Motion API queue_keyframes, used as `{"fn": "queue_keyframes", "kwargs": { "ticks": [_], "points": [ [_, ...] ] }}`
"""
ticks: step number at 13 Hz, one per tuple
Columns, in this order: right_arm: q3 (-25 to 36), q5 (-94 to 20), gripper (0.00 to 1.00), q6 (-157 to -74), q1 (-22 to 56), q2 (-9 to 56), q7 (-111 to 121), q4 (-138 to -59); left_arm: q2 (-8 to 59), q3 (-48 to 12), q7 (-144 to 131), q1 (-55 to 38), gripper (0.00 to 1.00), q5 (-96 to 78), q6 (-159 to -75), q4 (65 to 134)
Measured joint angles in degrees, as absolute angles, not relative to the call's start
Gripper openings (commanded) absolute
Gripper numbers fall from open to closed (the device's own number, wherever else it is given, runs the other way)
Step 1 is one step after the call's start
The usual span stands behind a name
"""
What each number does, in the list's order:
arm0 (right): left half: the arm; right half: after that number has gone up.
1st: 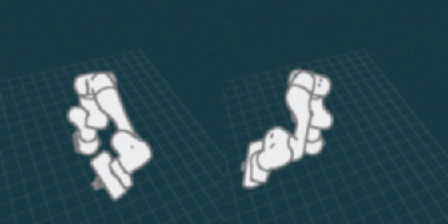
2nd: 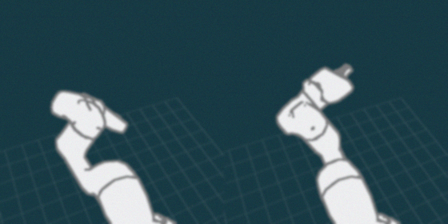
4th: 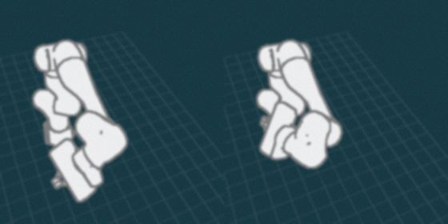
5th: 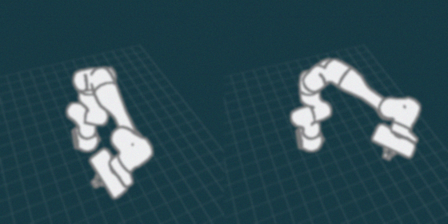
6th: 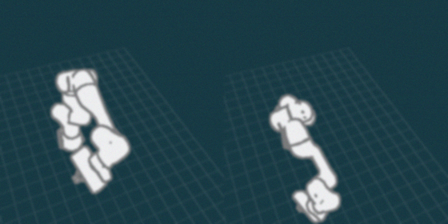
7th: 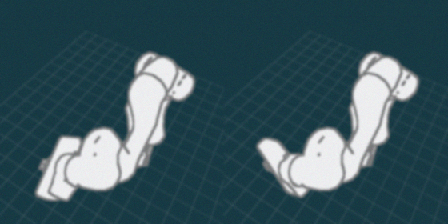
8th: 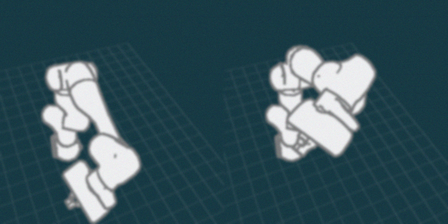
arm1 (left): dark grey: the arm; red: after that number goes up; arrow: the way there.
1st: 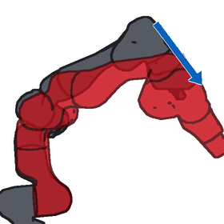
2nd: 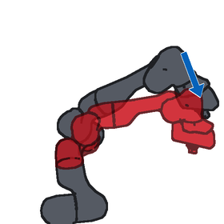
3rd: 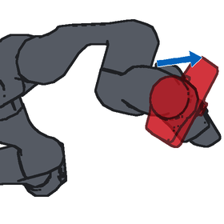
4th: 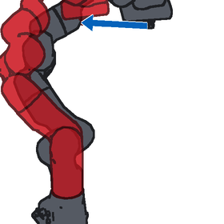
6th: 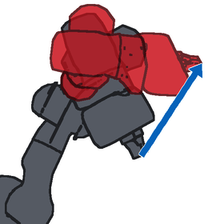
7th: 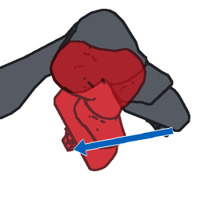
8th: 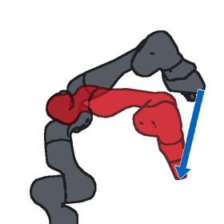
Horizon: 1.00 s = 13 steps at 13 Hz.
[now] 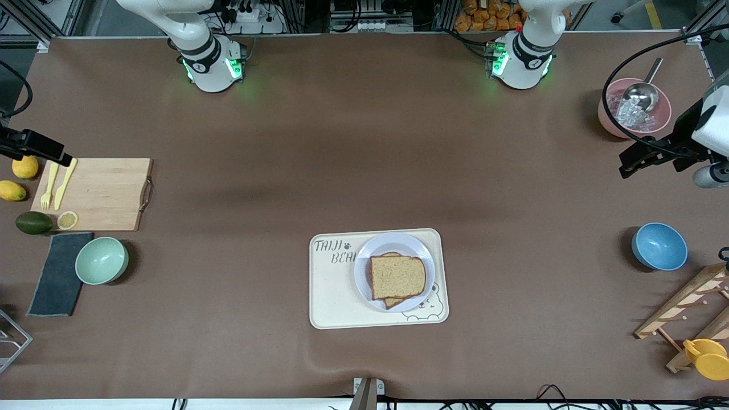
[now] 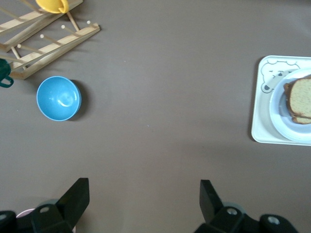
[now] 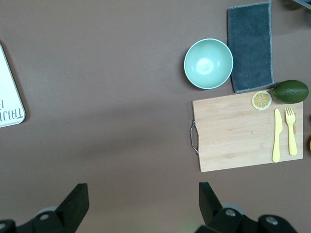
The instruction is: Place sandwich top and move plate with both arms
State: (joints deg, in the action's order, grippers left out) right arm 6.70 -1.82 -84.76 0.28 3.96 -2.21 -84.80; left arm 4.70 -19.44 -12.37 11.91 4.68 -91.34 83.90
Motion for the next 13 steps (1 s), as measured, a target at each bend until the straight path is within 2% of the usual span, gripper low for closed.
{"fn": "queue_keyframes", "kwargs": {
  "ticks": [5,13],
  "points": [
    [6.71,-1.87,1.00,-84.72,0.28,3.96,-2.21,-84.80,2.99,-8.00,-12.39,0.85,1.00,4.65,-91.28,83.74],
    [6.28,-2.02,1.00,-84.72,0.31,3.96,-2.21,-84.78,1.18,-4.58,-12.39,-1.89,1.00,2.74,-87.50,83.90]
  ]
}}
